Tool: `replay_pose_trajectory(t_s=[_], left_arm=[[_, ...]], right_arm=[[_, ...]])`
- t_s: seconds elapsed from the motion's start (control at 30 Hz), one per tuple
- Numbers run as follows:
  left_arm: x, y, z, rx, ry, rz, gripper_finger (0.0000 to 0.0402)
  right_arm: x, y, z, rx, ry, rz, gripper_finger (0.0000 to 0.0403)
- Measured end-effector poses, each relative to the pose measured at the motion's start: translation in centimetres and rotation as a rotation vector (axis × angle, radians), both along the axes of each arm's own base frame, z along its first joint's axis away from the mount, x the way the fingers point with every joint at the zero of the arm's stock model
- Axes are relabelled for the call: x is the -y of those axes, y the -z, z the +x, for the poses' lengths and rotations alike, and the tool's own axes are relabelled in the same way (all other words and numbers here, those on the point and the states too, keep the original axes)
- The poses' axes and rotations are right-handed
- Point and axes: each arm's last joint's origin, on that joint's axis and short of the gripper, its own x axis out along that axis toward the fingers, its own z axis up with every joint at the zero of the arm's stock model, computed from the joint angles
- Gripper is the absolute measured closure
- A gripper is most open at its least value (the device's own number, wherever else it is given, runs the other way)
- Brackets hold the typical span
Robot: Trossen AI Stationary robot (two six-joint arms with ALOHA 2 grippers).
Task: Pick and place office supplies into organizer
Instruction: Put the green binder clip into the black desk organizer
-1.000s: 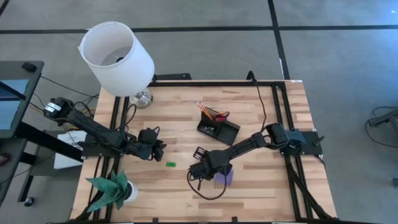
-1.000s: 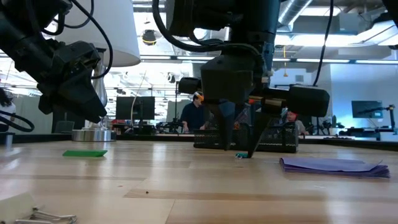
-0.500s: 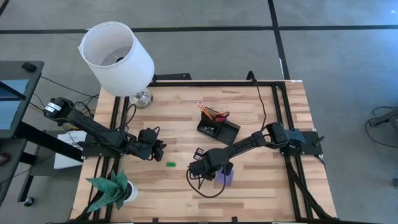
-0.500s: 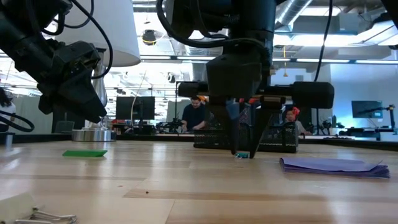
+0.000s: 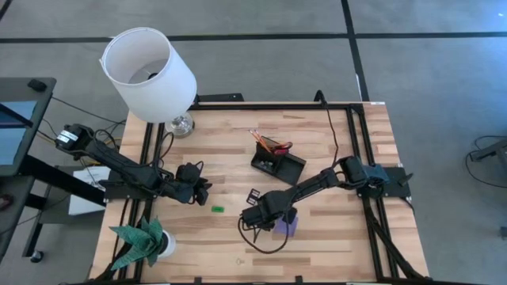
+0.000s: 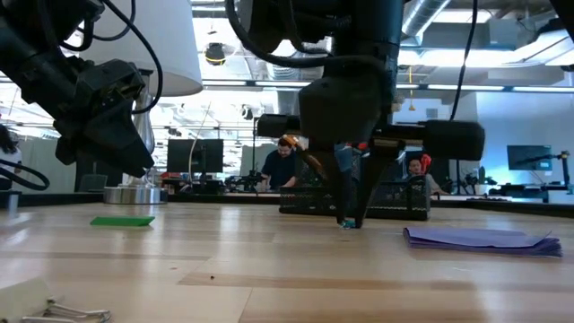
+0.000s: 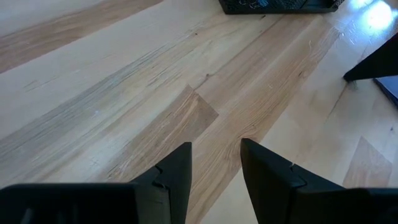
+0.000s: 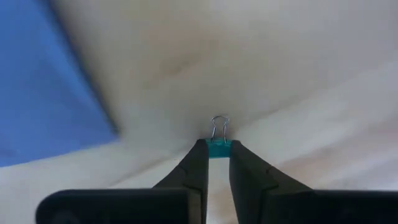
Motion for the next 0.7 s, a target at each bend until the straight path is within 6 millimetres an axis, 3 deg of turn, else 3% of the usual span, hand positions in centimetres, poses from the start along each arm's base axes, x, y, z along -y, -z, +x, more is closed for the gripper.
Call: replay_pose_trajectory(t_s=[0.17,0.37,0.57,0.7], left_arm=[[0.0,0.0,0.0,0.0,0.0,0.0,0.0274],[0.0,0.0,0.0,0.0,-0.001,0.0,0.0274],[0.0,0.0,0.0,0.0,-0.001,0.0,0.0274],[0.0,0.0,0.0,-0.001,0.0,0.0,0.0274]], right_arm=[[1.1,-0.5,0.1,0.02,0.072,-0.12,0.0357],[2.9,-3.2,0.8,-0.006,0.115,-0.158,0.0353],[7.0,-5.8,2.5,0.059,0.246,-0.142,0.0352],[9.8,-6.0,3.0,0.084,0.341,-0.137,0.0352]])
